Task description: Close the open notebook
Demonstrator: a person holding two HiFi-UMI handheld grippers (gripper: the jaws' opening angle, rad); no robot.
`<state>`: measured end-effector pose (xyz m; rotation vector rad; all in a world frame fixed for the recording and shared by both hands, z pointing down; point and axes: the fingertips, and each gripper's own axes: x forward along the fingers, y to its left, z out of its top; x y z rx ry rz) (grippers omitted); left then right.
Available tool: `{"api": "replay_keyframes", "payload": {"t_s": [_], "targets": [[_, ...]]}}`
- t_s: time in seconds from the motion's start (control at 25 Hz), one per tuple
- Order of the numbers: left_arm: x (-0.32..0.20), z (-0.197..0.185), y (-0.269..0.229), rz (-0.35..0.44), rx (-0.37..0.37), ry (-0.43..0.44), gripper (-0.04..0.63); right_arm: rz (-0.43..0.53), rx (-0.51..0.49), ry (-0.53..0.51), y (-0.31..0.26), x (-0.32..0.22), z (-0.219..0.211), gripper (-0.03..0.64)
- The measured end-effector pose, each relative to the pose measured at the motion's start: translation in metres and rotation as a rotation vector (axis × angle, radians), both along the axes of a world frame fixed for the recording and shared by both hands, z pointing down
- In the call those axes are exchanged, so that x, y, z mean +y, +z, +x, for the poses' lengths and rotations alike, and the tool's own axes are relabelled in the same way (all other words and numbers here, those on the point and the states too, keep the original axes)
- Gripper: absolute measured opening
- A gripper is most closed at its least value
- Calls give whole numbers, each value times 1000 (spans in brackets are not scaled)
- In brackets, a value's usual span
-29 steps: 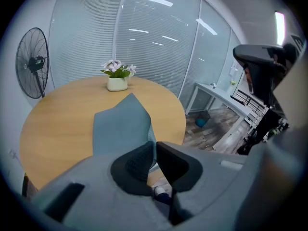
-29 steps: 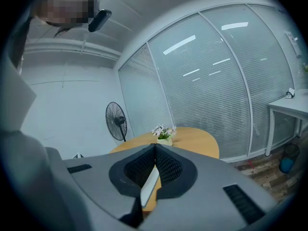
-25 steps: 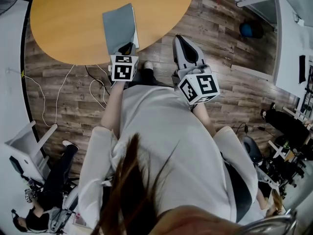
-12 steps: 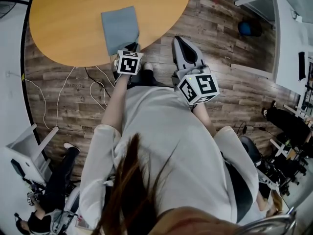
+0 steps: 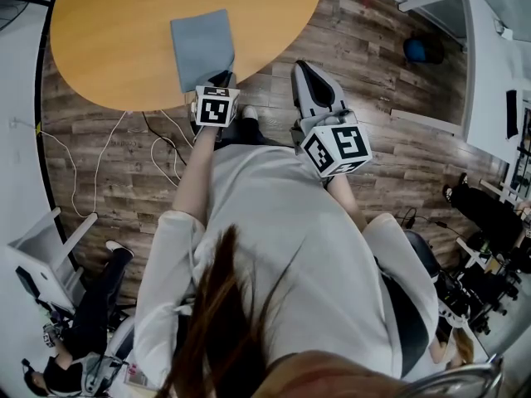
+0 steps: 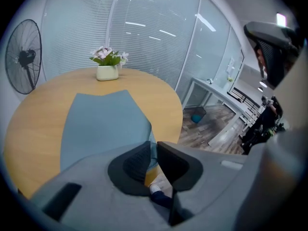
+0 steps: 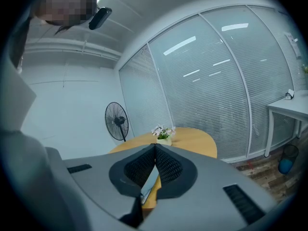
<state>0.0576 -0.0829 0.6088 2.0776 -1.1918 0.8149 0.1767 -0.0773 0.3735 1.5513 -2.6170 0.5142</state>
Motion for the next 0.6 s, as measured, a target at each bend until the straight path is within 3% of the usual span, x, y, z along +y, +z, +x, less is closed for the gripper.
{"api": "replay_keyframes", "payload": {"t_s": [0.16,0.4,0.6], "targets": [[-1,-4,-19,45,31,-12,74,2,-4,-9,-1,-2,0,3],[4,-4,-36,91,62,0,174,5,-5,-23,-1,-3,-3,3],[3,-9,-52,155,74,-38,198,5,-6,-28,-2,-5,-2,3]]}}
